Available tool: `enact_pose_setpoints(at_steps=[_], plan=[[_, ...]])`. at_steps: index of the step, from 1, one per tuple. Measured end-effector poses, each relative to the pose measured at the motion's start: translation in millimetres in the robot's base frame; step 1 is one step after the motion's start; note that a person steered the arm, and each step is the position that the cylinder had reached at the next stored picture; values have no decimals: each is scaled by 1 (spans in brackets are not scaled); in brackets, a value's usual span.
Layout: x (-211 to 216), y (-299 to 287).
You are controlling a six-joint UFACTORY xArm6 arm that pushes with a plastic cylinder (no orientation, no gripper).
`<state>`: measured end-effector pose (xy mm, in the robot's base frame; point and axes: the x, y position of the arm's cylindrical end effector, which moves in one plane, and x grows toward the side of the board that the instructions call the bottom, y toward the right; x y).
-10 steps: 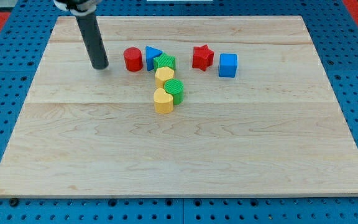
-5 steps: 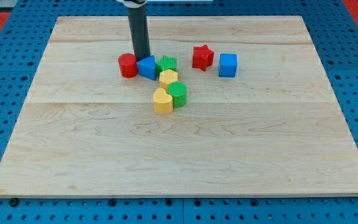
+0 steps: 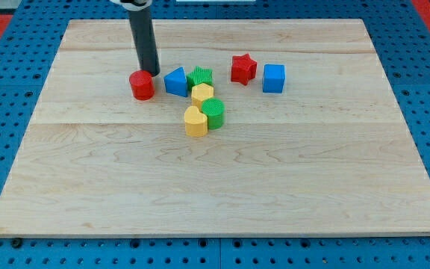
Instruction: Drag the red circle diagonally bottom left to the blue triangle
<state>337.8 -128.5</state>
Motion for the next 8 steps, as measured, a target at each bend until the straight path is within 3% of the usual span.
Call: enact_pose_setpoints(at_steps=[1, 2, 4, 8], plan=[[16, -52], [26, -66], [47, -7], [56, -25]])
